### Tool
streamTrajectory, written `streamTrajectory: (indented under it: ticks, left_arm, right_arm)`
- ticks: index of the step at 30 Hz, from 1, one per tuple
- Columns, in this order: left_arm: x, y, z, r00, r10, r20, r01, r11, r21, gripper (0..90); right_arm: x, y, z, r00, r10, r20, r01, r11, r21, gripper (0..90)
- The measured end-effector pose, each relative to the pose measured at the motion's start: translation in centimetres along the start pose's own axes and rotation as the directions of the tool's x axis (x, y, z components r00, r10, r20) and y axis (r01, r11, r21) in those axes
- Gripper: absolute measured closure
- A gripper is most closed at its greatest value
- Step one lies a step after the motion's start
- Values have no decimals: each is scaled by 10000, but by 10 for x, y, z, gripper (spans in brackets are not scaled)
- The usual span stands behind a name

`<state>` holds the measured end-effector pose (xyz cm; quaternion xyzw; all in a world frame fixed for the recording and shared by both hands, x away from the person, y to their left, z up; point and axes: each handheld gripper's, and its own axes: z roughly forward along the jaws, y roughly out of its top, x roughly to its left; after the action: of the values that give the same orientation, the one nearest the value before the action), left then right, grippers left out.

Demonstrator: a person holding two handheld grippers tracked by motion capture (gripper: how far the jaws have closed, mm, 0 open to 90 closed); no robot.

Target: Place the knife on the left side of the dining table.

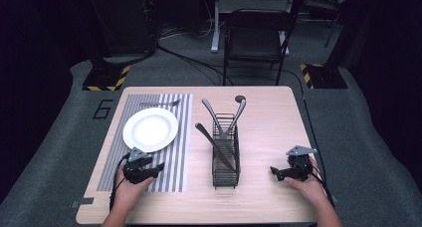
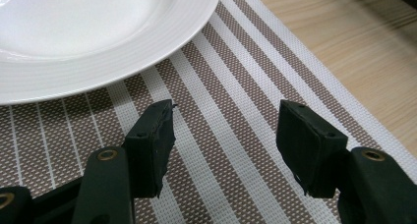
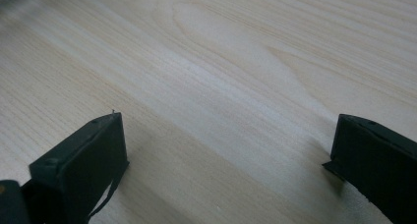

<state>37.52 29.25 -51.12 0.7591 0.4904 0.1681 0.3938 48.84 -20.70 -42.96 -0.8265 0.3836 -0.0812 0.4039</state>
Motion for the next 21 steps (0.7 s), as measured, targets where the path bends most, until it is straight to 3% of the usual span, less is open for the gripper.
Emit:
streamTrajectory:
  ticks: [4, 21]
  left_arm:
    - [-1, 2, -4, 9997, -183, 153, 184, 9998, -15, 432]
    - [-18, 23, -16, 9973, -51, 739, 42, 9999, 129, 468]
  right_arm:
    - [0, 0, 0, 10000, -6, -58, 6, 10000, -3, 0]
    - [0, 0, 0, 10000, -6, 19, 6, 10000, -16, 0]
